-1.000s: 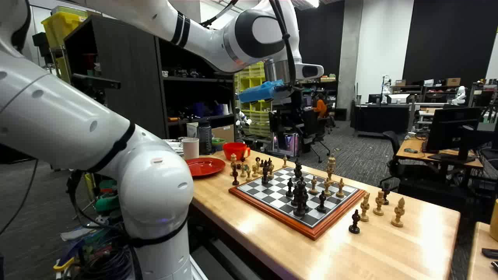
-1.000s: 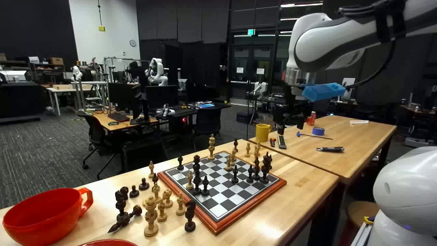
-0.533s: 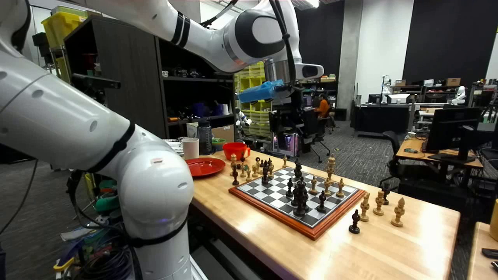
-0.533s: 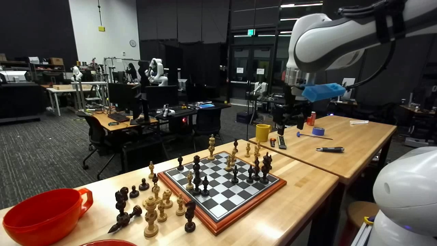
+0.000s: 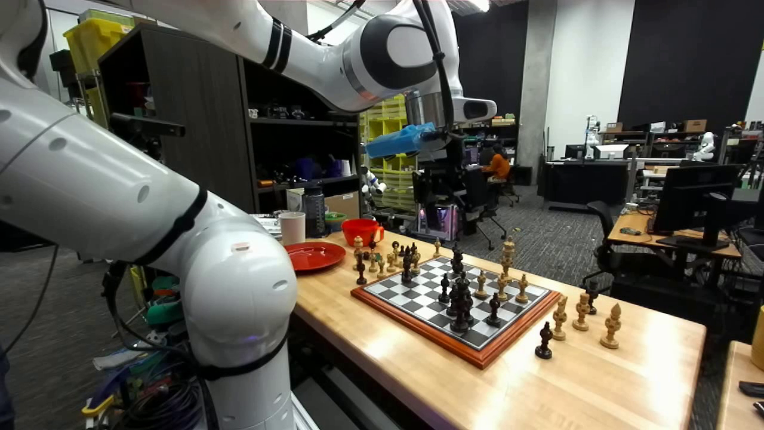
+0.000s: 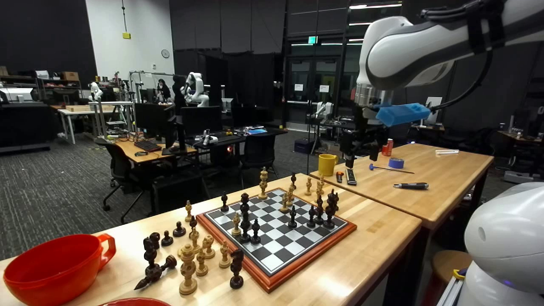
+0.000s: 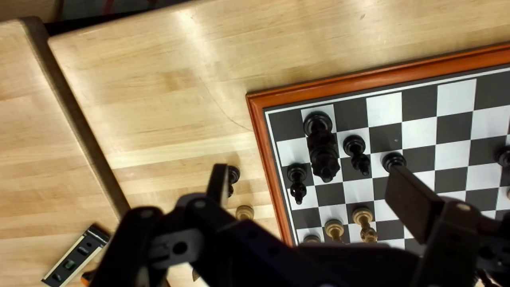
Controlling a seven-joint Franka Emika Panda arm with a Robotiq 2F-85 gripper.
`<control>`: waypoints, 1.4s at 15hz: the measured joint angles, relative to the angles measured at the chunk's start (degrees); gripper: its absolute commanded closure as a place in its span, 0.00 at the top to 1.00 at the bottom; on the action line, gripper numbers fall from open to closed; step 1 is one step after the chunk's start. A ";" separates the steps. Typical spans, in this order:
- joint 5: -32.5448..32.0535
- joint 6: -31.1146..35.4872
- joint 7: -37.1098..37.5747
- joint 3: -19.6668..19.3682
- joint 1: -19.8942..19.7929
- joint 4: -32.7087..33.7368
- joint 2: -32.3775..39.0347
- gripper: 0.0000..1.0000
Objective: Move one black chess piece away from you
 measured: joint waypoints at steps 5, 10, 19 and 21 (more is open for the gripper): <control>0.00 0.00 0.00 0.00 0.00 0.00 0.00 1.00; 0.00 0.00 0.00 0.00 0.00 0.00 0.00 1.00; 1.48 1.41 1.18 2.80 3.70 0.92 1.54 1.00; 2.11 2.56 2.47 4.94 5.71 2.25 3.48 1.00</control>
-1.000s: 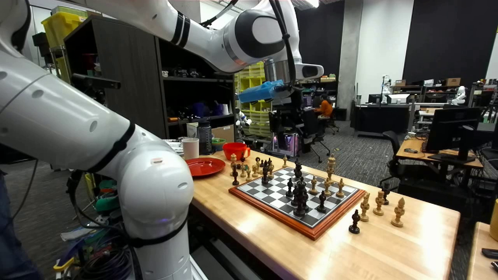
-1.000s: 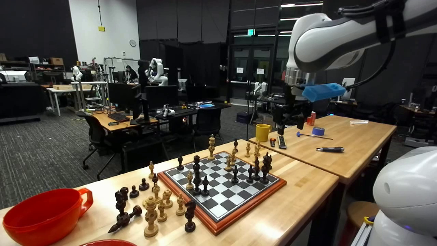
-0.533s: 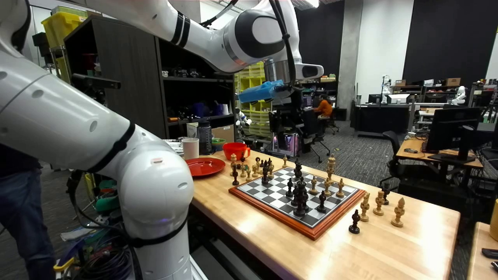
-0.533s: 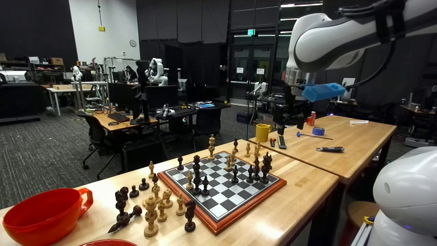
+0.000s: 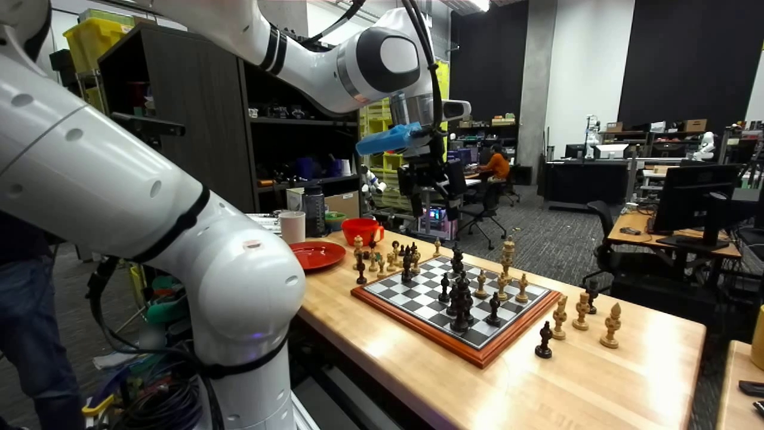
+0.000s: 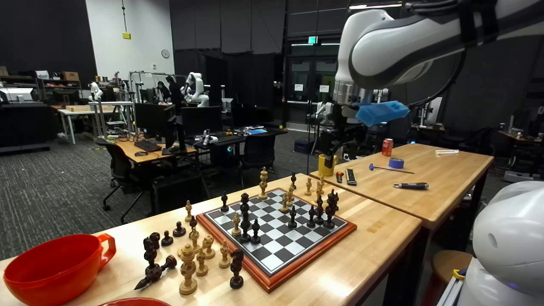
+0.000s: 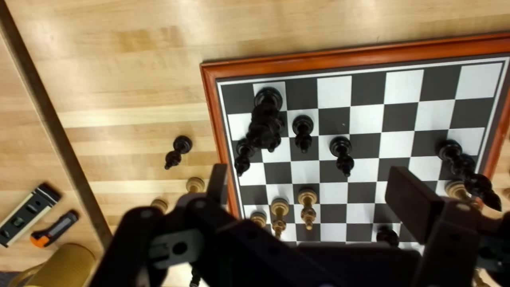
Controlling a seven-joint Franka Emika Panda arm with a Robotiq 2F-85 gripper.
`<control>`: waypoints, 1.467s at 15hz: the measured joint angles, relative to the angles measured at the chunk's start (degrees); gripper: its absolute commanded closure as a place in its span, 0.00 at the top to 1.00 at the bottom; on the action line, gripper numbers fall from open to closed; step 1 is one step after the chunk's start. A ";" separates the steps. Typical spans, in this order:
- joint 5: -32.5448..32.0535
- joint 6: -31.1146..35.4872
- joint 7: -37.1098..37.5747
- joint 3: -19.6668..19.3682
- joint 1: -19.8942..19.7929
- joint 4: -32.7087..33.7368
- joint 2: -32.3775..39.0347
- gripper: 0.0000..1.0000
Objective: Move one black chess piece away from you
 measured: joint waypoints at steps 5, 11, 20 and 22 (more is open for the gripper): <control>0.55 4.27 2.41 3.83 2.91 6.59 8.93 1.00; 1.80 7.28 2.31 2.53 3.14 17.20 22.29 1.00; 1.80 7.29 2.30 2.30 3.16 18.56 23.90 1.00; 1.80 7.29 2.30 2.30 3.16 18.58 23.90 1.00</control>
